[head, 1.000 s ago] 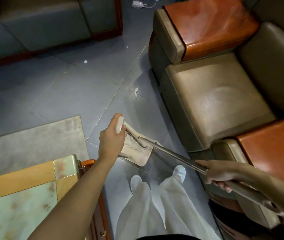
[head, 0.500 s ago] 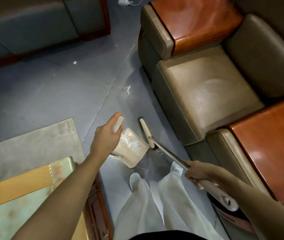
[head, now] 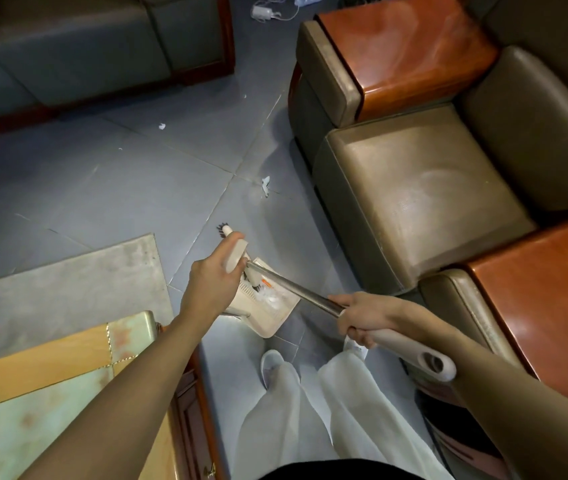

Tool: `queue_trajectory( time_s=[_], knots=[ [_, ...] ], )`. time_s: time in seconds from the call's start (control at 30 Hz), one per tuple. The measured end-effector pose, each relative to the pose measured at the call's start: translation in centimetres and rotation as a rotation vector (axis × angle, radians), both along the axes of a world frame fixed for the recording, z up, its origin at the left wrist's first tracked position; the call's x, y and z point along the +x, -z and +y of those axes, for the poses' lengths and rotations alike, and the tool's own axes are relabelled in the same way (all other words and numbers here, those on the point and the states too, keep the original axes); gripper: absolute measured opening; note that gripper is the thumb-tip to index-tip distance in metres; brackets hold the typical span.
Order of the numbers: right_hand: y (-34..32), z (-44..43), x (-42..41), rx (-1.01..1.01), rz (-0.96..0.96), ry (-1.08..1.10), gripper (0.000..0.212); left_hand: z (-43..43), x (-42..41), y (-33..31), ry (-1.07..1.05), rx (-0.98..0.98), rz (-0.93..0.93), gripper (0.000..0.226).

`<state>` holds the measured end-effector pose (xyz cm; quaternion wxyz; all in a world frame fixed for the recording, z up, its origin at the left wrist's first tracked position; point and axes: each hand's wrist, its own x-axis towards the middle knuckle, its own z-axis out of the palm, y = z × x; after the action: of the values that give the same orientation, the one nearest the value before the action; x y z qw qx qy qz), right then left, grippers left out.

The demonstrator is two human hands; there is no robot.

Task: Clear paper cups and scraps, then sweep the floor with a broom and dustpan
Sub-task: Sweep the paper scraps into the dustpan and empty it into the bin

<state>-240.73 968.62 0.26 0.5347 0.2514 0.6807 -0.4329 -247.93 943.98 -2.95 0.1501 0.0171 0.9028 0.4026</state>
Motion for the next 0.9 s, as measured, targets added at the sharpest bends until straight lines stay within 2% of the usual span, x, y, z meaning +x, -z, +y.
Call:
queue_trajectory(
  time_s=[0.1,0.3,0.47,0.6,0.73,0.9],
  knots=[
    [-2.0,0.4,-1.2,-0.054,-0.036,0.012,0.041,-0.6,0.2,-0.2,-0.106,0.020,0.039,0.028],
    [-4.0,1.0,-4.2,0.055,0.141,-0.165,0.050,-0.9,-2.1,-1.2,-0.288,0.104,0.084,0.030],
    [-4.0,3.8,-8.7,0.043,0.194,-0.024,0.048,0.6,-6.1,-1.8,-0.400,0.138,0.143,0.033],
    [-3.6,7.2,-14.4,0.074,0.246,-0.108,0.051,3.1,-10.6,-1.3,-0.493,0.159,0.143,0.033],
    [-1.7,10.2,-22.0,0.146,0.285,-0.163,0.064,6.6,-16.1,-0.4,-0.589,0.177,0.140,0.033],
    [-0.3,13.0,-31.7,0.193,0.314,-0.346,0.053,11.1,-23.2,0.3,-0.699,0.162,0.107,0.035]
  ],
)
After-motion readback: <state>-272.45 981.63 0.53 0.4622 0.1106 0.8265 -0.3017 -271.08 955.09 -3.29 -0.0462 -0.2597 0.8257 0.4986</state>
